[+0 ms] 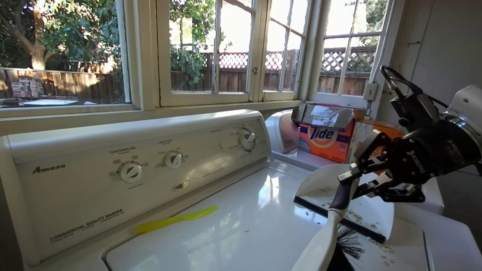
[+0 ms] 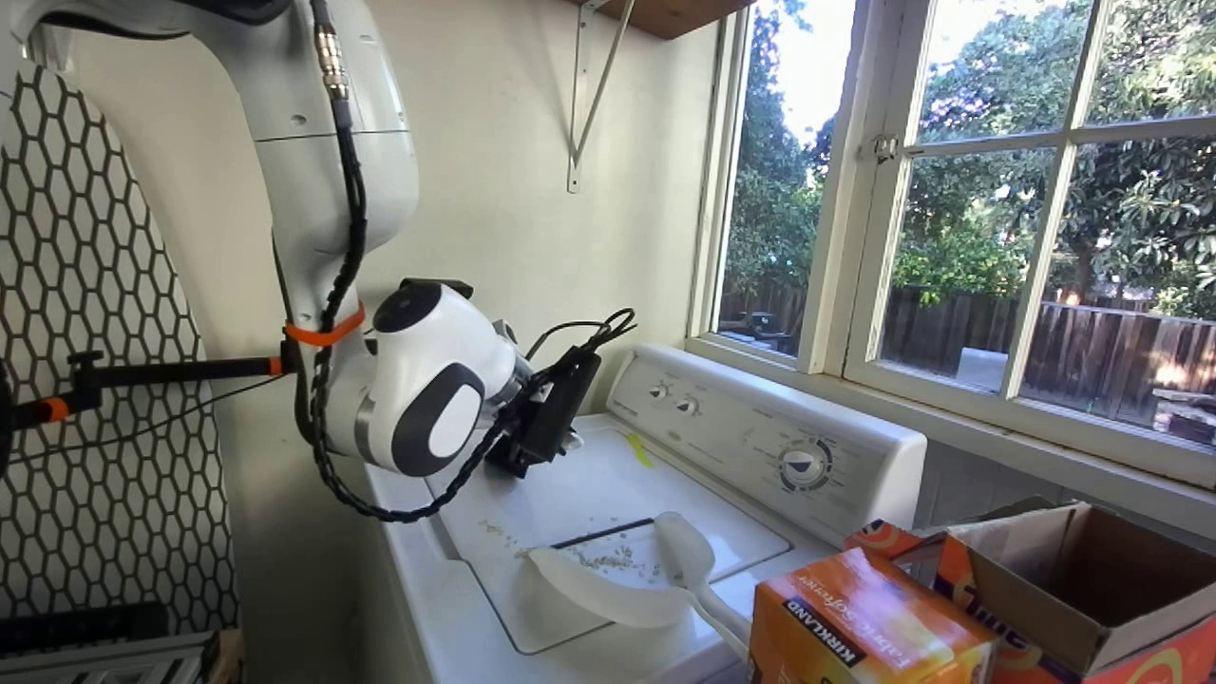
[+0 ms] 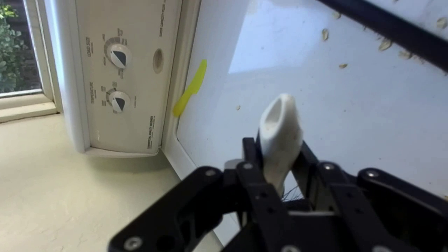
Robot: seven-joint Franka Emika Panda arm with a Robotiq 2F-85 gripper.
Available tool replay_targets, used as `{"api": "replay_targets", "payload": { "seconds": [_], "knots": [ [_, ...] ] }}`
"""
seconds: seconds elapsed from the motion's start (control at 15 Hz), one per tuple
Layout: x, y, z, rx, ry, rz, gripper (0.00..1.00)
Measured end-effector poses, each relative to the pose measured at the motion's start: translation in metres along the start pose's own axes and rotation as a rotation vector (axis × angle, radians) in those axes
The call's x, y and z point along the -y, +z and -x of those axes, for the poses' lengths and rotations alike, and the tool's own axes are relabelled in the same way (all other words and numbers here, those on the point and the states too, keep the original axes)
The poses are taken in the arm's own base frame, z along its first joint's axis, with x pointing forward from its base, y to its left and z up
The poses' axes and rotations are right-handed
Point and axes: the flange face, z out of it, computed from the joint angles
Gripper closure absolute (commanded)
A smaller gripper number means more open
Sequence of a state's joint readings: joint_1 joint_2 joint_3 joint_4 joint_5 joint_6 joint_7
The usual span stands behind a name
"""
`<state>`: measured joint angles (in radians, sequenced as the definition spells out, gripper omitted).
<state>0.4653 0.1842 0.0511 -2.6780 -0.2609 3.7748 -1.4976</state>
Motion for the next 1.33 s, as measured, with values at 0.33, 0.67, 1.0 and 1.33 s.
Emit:
{"api": "replay_targets", "payload": {
  "seconds": [0.33, 0.67, 1.0, 1.33],
  "knots": [
    [0.006, -0.020, 0.011, 0.120, 0.023, -0.033, 0.93],
    [0.001, -0.025, 0.018, 0.220, 0.054, -0.031, 0.93],
    [-0.005, -0.029, 0.000, 0.211, 0.056, 0.007, 0.93],
    [-0.016, -0.032, -0.030, 0.145, 0.022, 0.080, 0.93]
  ]
}}
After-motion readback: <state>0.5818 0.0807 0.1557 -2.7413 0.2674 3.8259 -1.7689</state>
